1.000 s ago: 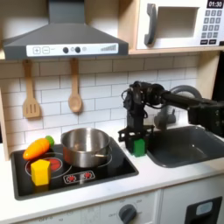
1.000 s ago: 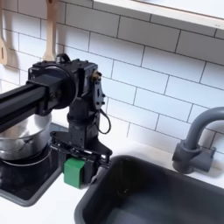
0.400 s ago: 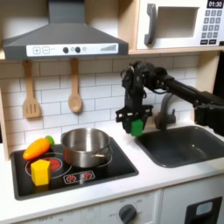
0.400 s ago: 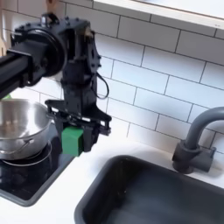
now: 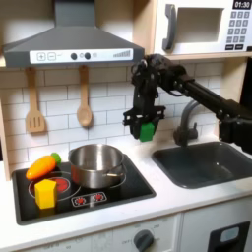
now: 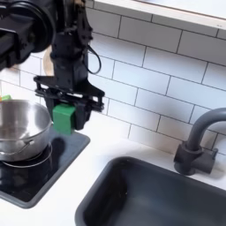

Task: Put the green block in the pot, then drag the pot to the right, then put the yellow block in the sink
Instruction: 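Put the green block in the pot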

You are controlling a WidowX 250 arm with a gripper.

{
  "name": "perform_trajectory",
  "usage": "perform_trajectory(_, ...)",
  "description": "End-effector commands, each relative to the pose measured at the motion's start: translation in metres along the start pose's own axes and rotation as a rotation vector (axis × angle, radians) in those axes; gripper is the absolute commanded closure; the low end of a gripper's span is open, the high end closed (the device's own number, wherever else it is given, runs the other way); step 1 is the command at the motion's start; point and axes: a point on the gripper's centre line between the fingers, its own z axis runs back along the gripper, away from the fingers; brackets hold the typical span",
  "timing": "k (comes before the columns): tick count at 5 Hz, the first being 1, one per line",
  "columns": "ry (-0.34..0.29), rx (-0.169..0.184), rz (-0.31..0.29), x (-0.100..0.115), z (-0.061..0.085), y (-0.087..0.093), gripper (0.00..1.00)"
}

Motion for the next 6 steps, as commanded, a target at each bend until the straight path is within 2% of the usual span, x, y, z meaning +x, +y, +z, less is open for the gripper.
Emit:
perform_trajectory(1, -0.035, 0.092, 0.089, 0.006, 0.009, 0.040, 1.00)
perform_trajectory(2, -0.043, 0.129, 0.127, 0.003, 0.008, 0.055, 1.00)
perform_trajectory(3, -0.075, 0.169, 0.152, 0.005, 0.003, 0.069, 1.00)
perform_trajectory(4, -0.078, 0.191, 0.170, 0.010, -0.005, 0.079, 1.00)
perform_trajectory(5, -0.120, 0.204, 0.179, 0.012, 0.000, 0.084, 1.00)
perform_trajectory(6, -0.136, 0.210, 0.185, 0.012, -0.003, 0.089, 1.00)
